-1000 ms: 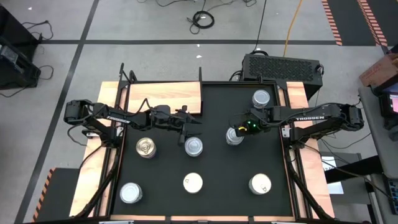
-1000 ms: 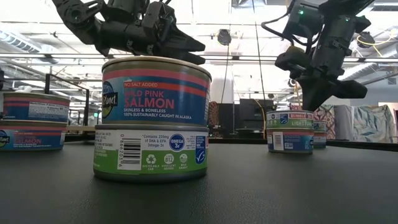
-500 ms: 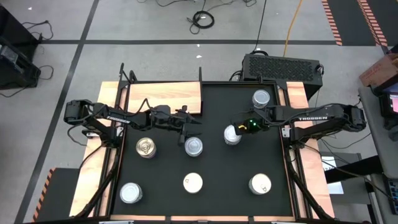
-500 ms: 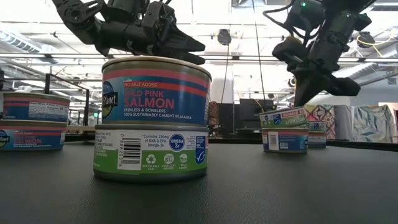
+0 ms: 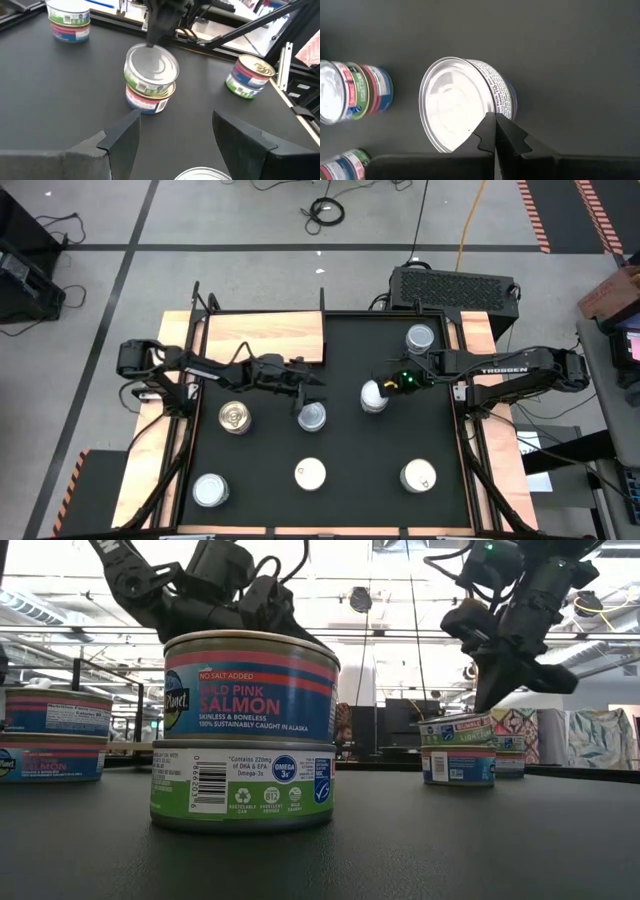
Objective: Stack canned seafood by type on shelf
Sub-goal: Remove the green and white tuna can from the blue and pink tuna can on the table
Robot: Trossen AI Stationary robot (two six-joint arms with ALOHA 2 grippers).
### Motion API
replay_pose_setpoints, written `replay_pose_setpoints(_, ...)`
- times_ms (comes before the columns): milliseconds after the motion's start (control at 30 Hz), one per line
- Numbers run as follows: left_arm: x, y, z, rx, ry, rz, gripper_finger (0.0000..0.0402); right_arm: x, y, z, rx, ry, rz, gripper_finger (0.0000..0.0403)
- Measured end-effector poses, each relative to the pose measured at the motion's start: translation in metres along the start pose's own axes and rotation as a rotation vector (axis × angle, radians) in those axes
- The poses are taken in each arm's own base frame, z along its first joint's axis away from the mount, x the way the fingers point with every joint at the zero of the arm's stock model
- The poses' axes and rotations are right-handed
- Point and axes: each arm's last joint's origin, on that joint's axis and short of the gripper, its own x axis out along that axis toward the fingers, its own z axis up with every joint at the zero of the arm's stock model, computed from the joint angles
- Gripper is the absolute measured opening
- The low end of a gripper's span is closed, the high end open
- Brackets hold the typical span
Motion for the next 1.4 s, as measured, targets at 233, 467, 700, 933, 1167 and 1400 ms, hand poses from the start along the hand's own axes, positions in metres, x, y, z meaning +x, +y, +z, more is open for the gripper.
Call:
replay_pose_setpoints(233,0.001,0.000,0.000,0.005,-0.004,-0.002,0.0247,0.001,0.000,0.000,-0.016,0.005,-0.007,0.0001)
replay_pose_setpoints(467,0.001,0.000,0.001,0.023,-0.020,-0.006,0.0247,0.006,-0.003,-0.002,-0.033,0.030,-0.056,0.0070)
replay_pose_setpoints(700,0.001,0.000,0.001,0.030,-0.021,-0.006,0.0247,0.007,-0.001,0.000,-0.040,0.004,-0.049,0.0174)
replay_pose_setpoints(933,0.001,0.000,0.001,0.030,-0.020,-0.006,0.0247,0.012,-0.001,-0.001,-0.046,0.013,-0.068,0.0214)
replay_pose_setpoints(1167,0.001,0.000,0.001,0.029,-0.017,-0.005,0.0247,0.027,0.005,0.000,-0.064,0.061,-0.038,0.0199)
replay_pose_setpoints(1400,0.001,0.000,0.001,0.029,-0.015,-0.005,0.0247,0.032,0.009,0.001,-0.057,0.085,-0.024,0.0105)
